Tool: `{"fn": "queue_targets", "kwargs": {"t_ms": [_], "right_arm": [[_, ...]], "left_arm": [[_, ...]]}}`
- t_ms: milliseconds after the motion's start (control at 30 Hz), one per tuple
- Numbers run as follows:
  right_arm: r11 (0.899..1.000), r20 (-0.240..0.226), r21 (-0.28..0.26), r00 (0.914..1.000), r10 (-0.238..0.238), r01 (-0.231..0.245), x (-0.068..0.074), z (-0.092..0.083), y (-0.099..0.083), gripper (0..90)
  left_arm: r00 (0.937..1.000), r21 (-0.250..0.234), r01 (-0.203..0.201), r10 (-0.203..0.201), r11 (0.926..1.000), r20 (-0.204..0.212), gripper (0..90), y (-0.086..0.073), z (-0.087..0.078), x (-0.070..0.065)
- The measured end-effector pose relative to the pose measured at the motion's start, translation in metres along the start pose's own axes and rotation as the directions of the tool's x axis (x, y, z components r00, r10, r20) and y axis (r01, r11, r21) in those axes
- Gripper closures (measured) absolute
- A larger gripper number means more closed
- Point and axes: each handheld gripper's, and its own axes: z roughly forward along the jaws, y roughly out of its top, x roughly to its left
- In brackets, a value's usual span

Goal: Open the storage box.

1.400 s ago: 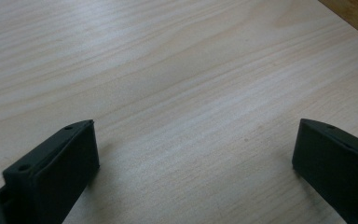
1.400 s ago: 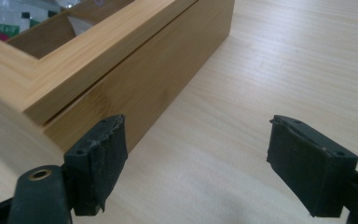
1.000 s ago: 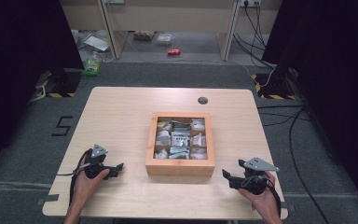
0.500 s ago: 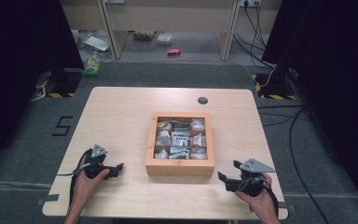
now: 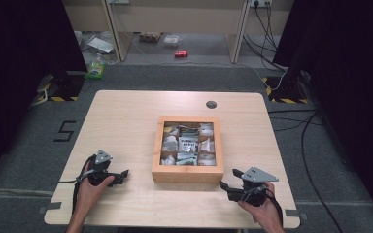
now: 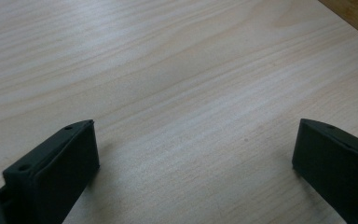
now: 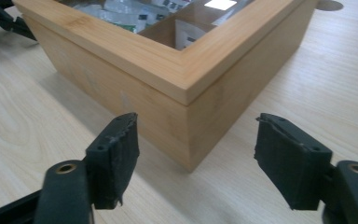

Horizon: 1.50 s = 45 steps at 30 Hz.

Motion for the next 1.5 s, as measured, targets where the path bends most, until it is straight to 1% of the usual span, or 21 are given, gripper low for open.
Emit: {"fn": "queue_targets", "kwargs": {"t_ms": [100,200,267,433,467,667,900,967,1000,1133,1167,1200,1400,1500], "right_arm": [[1.000,-0.002,-0.016,0.9999,-0.014,0.014,0.002,0.003,0.001,37.0],[1.000,-0.005,-0.023,1.0000,-0.001,0.001,0.002,0.005,0.002,41.4],[1.000,-0.006,-0.022,0.9998,-0.017,0.017,0.003,0.006,0.002,43.8],[0.999,0.002,-0.019,0.9995,-0.031,0.031,0.004,0.010,0.003,48.4],[0.999,0.008,-0.019,0.9992,-0.040,0.040,0.005,0.012,0.003,49.8],[0.998,-0.001,-0.025,0.9987,-0.051,0.051,0.006,0.016,0.004,53.6],[0.999,-0.002,-0.024,0.9990,-0.045,0.045,0.005,0.017,0.004,53.5],[0.998,0.000,-0.043,0.9992,-0.039,0.039,0.006,0.016,0.005,54.5],[0.998,-0.004,-0.043,0.9987,-0.051,0.051,0.005,0.016,0.006,54.4],[0.999,-0.005,-0.039,0.9993,-0.036,0.036,0.006,0.015,0.006,53.5],[0.999,-0.009,-0.042,0.9997,-0.022,0.022,0.006,0.015,0.007,53.3],[0.998,-0.025,-0.056,0.9994,0.026,-0.027,0.005,0.015,0.007,52.8],[0.998,-0.029,-0.062,0.9991,0.031,-0.032,0.005,0.014,0.007,52.7],[0.996,-0.035,-0.077,0.9986,0.039,-0.042,0.004,0.013,0.008,52.6]], "left_arm": [[1.0000,0.000,0.001,-0.001,1.0000,0.000,0.0,0.000,0.000,0.000],[1.0000,0.000,0.000,0.000,1.0000,0.000,0.0,0.000,0.000,0.000],[1.0000,0.000,0.000,0.000,1.0000,0.000,0.0,0.000,0.000,0.000],[1.0000,0.000,0.000,0.000,1.0000,0.000,0.0,0.000,0.000,0.000],[1.0000,0.000,0.000,0.000,1.0000,0.000,0.0,0.000,0.000,0.000],[1.0000,0.000,0.001,-0.001,1.0000,0.000,0.0,0.000,0.000,0.000],[1.0000,0.000,0.001,-0.001,1.0000,0.000,0.0,0.000,0.000,0.000],[1.0000,0.000,0.001,-0.001,1.0000,0.000,0.0,0.000,0.000,0.000],[1.0000,0.000,0.001,-0.001,1.0000,0.000,0.0,0.000,0.000,0.000],[1.0000,0.000,0.001,-0.001,1.0000,0.000,0.0,0.000,0.000,0.000],[1.0000,0.000,0.001,-0.001,1.0000,0.000,0.0,0.000,0.000,0.000],[1.0000,0.000,0.000,0.000,1.0000,0.000,0.0,0.000,0.000,0.000],[1.0000,0.000,0.000,0.000,1.0000,0.000,0.0,0.000,0.000,0.000],[1.0000,0.000,0.000,0.000,1.0000,0.000,0.0,0.000,0.000,0.000]]}}
